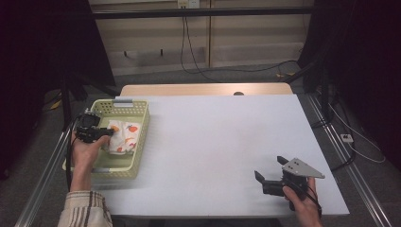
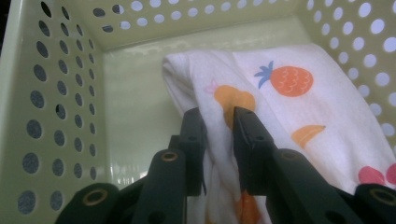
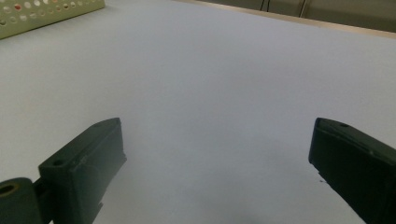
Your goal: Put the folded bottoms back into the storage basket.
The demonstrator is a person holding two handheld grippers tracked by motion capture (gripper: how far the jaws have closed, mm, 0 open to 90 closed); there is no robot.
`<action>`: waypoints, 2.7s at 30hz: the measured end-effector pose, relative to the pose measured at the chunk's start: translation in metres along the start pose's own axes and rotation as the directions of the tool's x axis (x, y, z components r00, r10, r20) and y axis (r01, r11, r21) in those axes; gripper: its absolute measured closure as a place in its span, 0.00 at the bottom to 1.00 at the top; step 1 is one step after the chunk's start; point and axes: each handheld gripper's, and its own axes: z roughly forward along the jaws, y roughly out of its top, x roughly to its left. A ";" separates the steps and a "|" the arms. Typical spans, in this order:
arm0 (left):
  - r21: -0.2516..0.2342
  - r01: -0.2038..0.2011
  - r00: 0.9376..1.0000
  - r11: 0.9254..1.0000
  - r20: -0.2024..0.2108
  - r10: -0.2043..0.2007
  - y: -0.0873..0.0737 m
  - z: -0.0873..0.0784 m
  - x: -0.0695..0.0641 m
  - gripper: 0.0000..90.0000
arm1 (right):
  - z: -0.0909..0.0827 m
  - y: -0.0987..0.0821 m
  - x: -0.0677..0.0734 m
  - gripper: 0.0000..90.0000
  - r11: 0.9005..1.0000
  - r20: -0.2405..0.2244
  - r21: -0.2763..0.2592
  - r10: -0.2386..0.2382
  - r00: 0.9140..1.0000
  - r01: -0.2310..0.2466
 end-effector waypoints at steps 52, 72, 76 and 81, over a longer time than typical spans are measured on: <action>-0.153 -0.012 0.995 0.988 0.091 0.026 0.003 -0.017 0.000 0.09 | 0.001 -0.001 -0.002 0.04 1.000 -0.003 0.003 0.017 1.000 -0.017; -0.403 -0.005 0.985 0.915 0.156 0.074 0.003 -0.040 -0.014 0.06 | 0.006 0.001 -0.002 0.04 1.000 0.001 0.009 0.018 1.000 -0.018; -0.425 0.016 0.989 0.905 0.140 0.048 0.003 -0.042 -0.018 0.06 | 0.006 0.001 -0.001 0.04 1.000 0.000 0.010 0.018 1.000 -0.018; -0.425 -0.011 0.989 0.905 0.130 0.073 0.001 -0.047 -0.021 0.06 | 0.006 0.000 -0.002 0.04 0.999 0.005 0.013 0.029 1.000 -0.029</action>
